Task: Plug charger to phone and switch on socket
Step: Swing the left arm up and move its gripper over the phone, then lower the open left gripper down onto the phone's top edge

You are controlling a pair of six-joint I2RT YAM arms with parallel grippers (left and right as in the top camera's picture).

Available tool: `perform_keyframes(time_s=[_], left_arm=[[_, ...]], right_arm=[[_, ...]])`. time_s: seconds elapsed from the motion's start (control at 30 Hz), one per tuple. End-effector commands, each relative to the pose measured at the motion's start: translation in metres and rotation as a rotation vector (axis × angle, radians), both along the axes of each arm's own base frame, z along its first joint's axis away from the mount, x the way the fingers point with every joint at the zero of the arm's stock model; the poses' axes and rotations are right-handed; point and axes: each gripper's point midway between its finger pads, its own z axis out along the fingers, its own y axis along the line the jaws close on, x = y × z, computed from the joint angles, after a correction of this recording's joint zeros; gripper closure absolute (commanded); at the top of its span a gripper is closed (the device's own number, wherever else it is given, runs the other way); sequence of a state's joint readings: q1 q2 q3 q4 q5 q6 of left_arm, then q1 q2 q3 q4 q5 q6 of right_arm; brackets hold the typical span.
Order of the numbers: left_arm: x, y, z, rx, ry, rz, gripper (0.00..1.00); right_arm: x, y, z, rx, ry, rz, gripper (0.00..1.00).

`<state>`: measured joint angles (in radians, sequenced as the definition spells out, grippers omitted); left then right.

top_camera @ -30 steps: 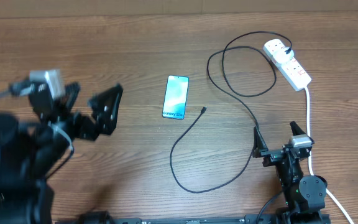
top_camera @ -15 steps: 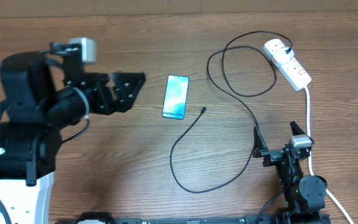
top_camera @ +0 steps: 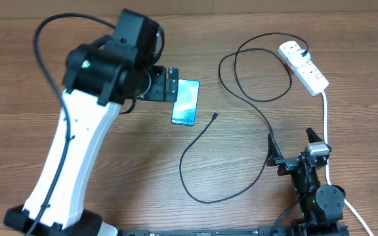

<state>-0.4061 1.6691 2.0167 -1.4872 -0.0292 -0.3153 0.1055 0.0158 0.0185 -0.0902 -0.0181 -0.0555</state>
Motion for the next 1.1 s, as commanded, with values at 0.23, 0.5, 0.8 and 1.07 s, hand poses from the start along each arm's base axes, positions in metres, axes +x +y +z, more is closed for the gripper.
perform_keyframes(time_s=[0.23, 0.5, 0.8, 1.07], left_arm=[[-0.001, -0.039, 0.005, -0.181, 0.037, -0.075, 0.00], [-0.002, -0.038, -0.027, -0.131, 0.163, -0.051, 0.00], [0.009, -0.054, -0.084, -0.117, 0.349, -0.019, 0.00], [0.001, -0.070, -0.123, -0.093, 0.493, -0.039, 0.00]], right_arm=[[0.000, -0.002, -0.002, 0.006, -0.001, -0.010, 0.00], [0.000, -0.002, -0.002, 0.005, -0.001, -0.010, 0.00], [0.000, -0.002, -0.002, 0.006, -0.001, -0.010, 0.00], [0.000, -0.002, -0.002, 0.006, -0.001, -0.010, 0.00]])
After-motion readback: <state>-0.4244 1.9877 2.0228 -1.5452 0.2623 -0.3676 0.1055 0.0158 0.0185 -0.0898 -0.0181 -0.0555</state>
